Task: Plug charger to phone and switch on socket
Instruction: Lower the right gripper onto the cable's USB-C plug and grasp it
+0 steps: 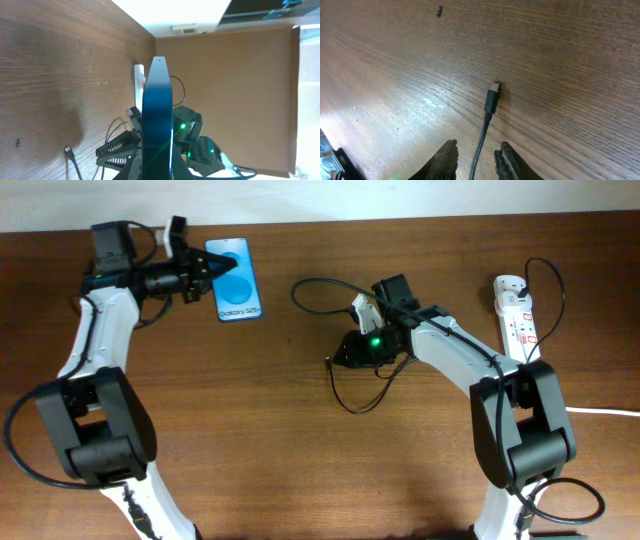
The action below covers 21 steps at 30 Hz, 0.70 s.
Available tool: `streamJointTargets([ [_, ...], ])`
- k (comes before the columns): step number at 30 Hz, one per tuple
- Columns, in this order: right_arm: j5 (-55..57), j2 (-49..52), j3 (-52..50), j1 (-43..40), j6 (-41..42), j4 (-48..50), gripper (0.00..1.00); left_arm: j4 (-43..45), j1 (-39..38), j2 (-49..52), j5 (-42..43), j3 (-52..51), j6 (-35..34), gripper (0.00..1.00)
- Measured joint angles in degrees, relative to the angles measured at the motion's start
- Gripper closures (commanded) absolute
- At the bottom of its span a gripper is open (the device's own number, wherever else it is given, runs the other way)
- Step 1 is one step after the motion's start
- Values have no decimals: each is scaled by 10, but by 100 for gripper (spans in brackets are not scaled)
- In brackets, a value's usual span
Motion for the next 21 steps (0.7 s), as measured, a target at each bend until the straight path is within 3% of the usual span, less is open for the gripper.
streamJointTargets([
  [7,-35,43,-2,2,-1,7,71,0,39,0,17,0,-2,100],
  [21,-62,69,-3,21,17,25,72,0,39,0,26,0,-2,100],
])
